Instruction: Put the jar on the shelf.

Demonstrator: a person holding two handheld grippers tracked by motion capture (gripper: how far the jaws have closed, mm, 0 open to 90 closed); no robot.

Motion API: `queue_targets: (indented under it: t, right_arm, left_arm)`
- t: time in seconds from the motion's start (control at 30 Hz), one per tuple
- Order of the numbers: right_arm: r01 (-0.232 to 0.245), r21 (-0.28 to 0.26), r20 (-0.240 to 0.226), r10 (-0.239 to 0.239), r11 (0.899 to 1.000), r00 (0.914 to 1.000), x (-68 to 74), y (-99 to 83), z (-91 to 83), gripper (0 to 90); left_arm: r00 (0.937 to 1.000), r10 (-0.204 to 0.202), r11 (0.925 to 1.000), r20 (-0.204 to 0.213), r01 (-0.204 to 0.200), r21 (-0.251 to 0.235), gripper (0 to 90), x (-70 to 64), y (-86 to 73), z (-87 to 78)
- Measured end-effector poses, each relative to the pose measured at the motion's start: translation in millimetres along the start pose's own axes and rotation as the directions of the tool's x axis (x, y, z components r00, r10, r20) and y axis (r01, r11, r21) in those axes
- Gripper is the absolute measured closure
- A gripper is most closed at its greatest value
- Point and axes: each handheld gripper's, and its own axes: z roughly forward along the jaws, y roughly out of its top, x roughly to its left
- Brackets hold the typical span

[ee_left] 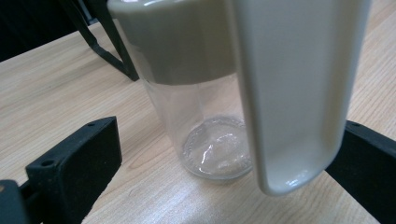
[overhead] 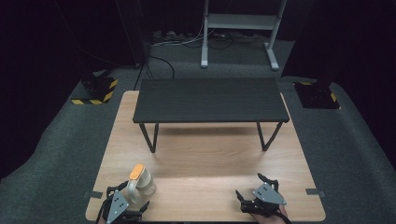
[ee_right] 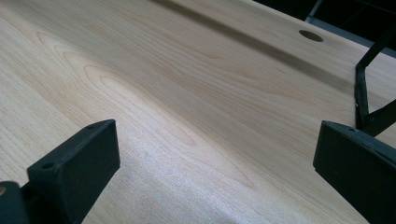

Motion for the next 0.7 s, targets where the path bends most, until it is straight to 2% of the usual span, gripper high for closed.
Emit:
queue_targets:
  t: [0.1, 0.43, 0.5, 0.7]
  right_arm:
    - [-0.003, 0.006, -0.004, 0.003, 1.0, 1.0, -0.6, 0.3, 0.7, 0.0]
    - [-0.001, 0.013, -0.004, 0.001, 1.0, 1.0, -0.7, 0.4, 1.2, 0.0]
    - [0.0, 0.015, -0.004, 0.0, 1.0, 1.0, -0.4, 0.5, 1.3, 0.0]
    - [-0.001, 0.016, -0.009, 0.001, 1.0, 1.0, -0.8, 0.5, 1.5, 0.0]
  left_arm:
    - [1.0, -0.007, 0.9997, 0.0, 0.007, -0.022, 0.4, 1.0, -0.5, -2.5]
    - [0.9994, -0.033, 0.9985, 0.0, 0.033, -0.043, 0.4, 4.9, -0.4, -6.5]
    - [0.9983, -0.059, 0.9971, 0.001, 0.059, -0.049, 0.4, 7.3, -0.2, -9.1]
    - [0.9957, -0.093, 0.992, 0.002, 0.093, -0.085, 0.4, 12.3, 4.8, -18.9]
